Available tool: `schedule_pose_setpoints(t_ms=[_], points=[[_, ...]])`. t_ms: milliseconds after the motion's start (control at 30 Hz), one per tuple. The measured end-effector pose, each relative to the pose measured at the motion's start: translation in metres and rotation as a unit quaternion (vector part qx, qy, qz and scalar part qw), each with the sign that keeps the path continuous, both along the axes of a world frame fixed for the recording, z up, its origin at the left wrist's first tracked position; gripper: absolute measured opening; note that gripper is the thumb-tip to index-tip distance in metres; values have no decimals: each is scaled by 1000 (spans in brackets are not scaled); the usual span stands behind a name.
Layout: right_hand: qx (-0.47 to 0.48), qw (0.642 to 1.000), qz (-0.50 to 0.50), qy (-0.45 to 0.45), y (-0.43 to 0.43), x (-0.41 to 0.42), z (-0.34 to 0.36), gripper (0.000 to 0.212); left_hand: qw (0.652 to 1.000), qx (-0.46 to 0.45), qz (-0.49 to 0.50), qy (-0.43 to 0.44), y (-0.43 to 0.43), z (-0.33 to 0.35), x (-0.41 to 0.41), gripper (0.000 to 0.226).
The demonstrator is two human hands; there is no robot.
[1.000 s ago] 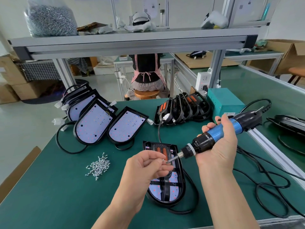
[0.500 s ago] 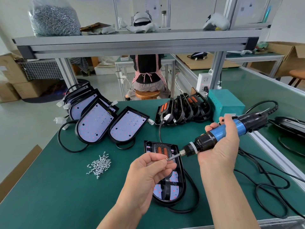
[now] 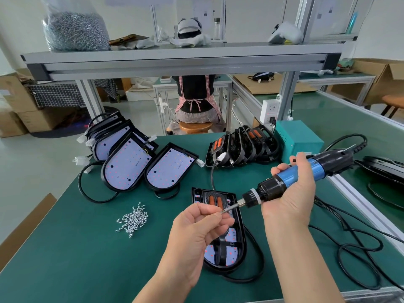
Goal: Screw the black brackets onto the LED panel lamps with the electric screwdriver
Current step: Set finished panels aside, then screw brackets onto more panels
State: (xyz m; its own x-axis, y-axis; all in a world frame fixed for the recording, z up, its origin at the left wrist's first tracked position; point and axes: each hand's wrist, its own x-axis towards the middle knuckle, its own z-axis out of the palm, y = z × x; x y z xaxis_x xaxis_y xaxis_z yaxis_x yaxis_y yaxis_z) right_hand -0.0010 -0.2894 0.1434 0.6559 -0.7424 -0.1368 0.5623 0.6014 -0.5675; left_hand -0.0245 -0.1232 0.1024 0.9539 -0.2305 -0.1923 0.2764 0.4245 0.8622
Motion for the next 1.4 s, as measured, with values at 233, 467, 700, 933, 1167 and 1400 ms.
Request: schedule_pose_setpoints(t_ms=[233,467,700,933,1167,1400], points=[[-24,998,-36,45,5,1,1,26,978,124,84,-142,-14,-11,-12,17],[-19,996,-36,83,4,-2,-8,19,967,151,85,-187,-14,-23,-13,24],[-69,994,-60,60,-8,-4,-9,19,848,398,137,-323,2,-22,-2,45],[-225,973,-36,41,2,-2,-20,15,889,454,-8,-63,10,-29,36,87],[-324,946,15,24,19,-1,-24,18,921,387,-31,-26,10,-36,45,58],[-341,939,21,36,23,3,-29,27,925,377,-29,-22,9,-38,46,61]])
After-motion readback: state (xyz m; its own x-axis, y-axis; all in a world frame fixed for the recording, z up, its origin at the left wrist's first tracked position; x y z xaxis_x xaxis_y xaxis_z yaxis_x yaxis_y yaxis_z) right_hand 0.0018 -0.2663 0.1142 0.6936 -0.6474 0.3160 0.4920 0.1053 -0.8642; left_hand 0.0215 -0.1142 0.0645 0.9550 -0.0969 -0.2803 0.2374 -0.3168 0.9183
